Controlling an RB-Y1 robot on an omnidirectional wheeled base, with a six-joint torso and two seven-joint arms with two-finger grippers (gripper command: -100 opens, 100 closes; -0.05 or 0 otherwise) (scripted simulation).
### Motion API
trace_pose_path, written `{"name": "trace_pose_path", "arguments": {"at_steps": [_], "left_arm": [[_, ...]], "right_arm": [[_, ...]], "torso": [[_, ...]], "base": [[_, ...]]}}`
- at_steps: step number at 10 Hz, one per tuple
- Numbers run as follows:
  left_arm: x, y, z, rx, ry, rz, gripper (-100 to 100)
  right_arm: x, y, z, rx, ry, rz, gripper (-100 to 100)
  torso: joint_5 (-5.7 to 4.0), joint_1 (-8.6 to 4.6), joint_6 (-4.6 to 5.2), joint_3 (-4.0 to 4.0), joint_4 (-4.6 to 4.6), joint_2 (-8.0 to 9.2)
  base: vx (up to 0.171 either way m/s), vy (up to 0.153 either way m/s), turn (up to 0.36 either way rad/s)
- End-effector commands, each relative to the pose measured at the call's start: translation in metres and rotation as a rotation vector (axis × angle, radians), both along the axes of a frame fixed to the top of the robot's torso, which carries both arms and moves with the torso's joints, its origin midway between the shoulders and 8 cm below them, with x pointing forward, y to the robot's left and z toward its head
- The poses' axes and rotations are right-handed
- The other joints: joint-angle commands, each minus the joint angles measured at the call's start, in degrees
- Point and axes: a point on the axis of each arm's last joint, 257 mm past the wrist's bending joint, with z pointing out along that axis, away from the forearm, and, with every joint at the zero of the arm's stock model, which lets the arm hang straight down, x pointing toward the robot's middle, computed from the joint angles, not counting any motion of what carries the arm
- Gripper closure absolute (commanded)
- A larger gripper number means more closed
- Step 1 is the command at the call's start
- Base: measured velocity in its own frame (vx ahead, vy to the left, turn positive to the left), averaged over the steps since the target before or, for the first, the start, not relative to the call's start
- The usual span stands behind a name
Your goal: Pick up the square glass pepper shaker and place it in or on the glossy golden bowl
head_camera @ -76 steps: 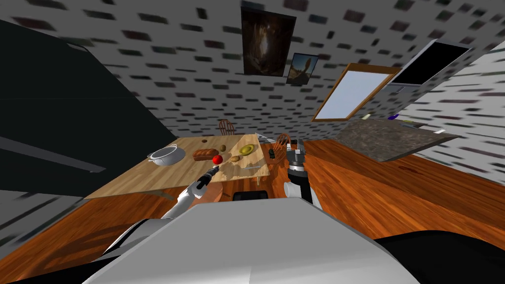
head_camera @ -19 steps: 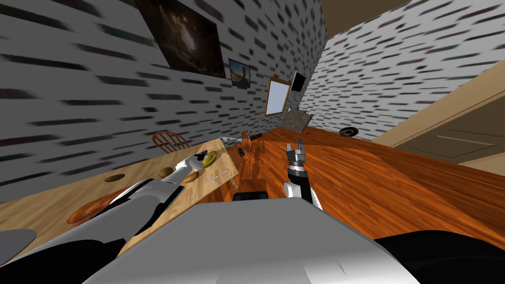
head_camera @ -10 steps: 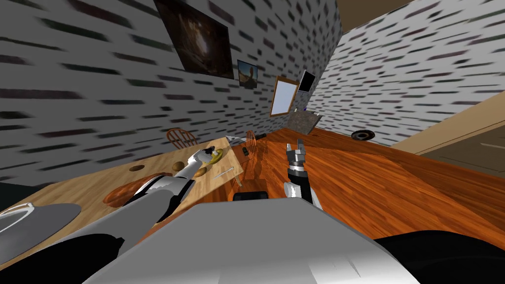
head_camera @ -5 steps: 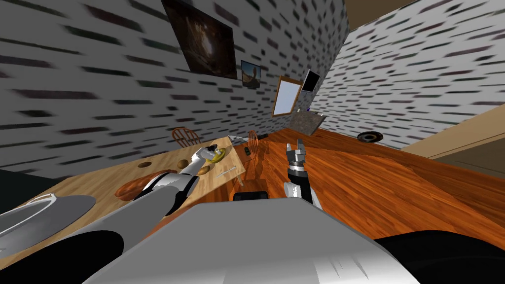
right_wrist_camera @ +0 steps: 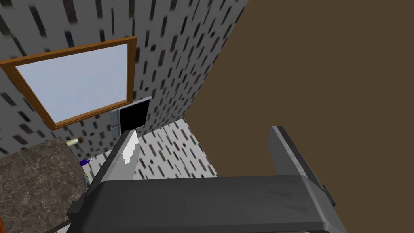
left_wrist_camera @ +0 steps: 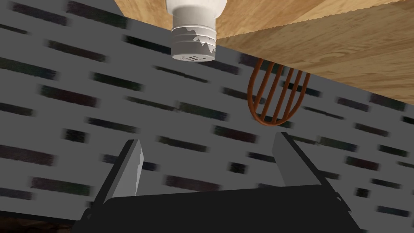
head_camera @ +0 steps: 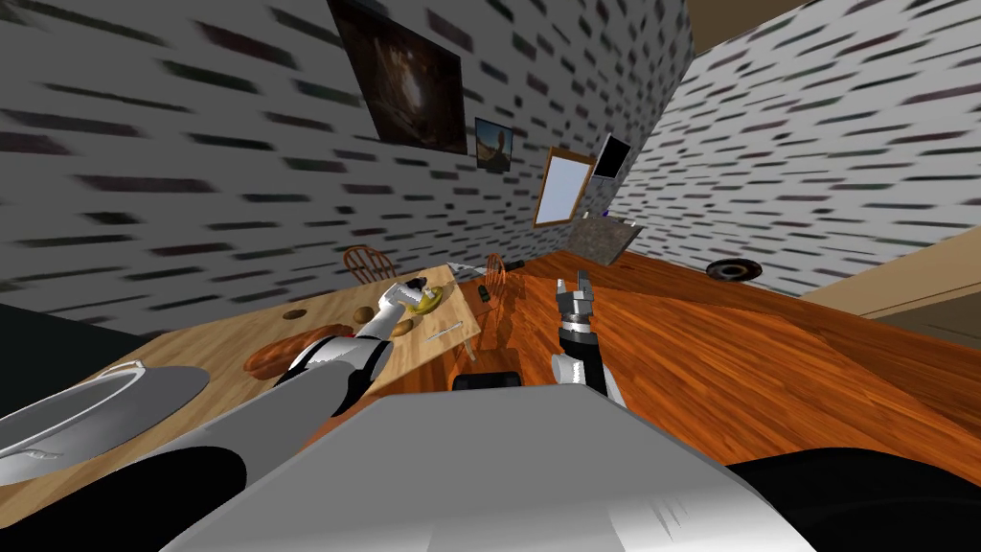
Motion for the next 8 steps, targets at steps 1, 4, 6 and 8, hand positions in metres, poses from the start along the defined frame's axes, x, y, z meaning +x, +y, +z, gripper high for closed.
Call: {"name": "trace_pose_path", "arguments": {"at_steps": [1, 4, 6, 8], "left_arm": [[0.0030, -0.0064, 0.0011, 0.010, 0.009, -0.011, -100], [0.0012, -0.0038, 0.0007, 0.008, 0.009, -0.007, 0], [0.0012, -0.0038, 0.0007, 0.008, 0.009, -0.007, 0], [0.0012, -0.0038, 0.0007, 0.008, 0.009, -0.007, 0]], "right_arm": [[0.0000, 0.0000, 0.0000, 0.000, 0.000, 0.000, 0], [0.0000, 0.0000, 0.0000, 0.000, 0.000, 0.000, 0], [0.0000, 0.0000, 0.0000, 0.000, 0.000, 0.000, 0], [0.0000, 0.0000, 0.0000, 0.000, 0.000, 0.000, 0]], "torso": [[0.00, 0.00, 0.00, 0.00, 0.00, 0.00], [-0.01, -0.09, 0.01, -0.01, -0.01, -0.02], [-0.02, -0.11, 0.01, -0.02, -0.01, -0.02], [-0.02, -0.11, 0.01, -0.02, -0.01, -0.02]], "base": [[-0.004, 0.030, 0.041], [0.000, 0.004, 0.000], [0.000, 0.000, 0.000], [0.000, 0.000, 0.000]]}}
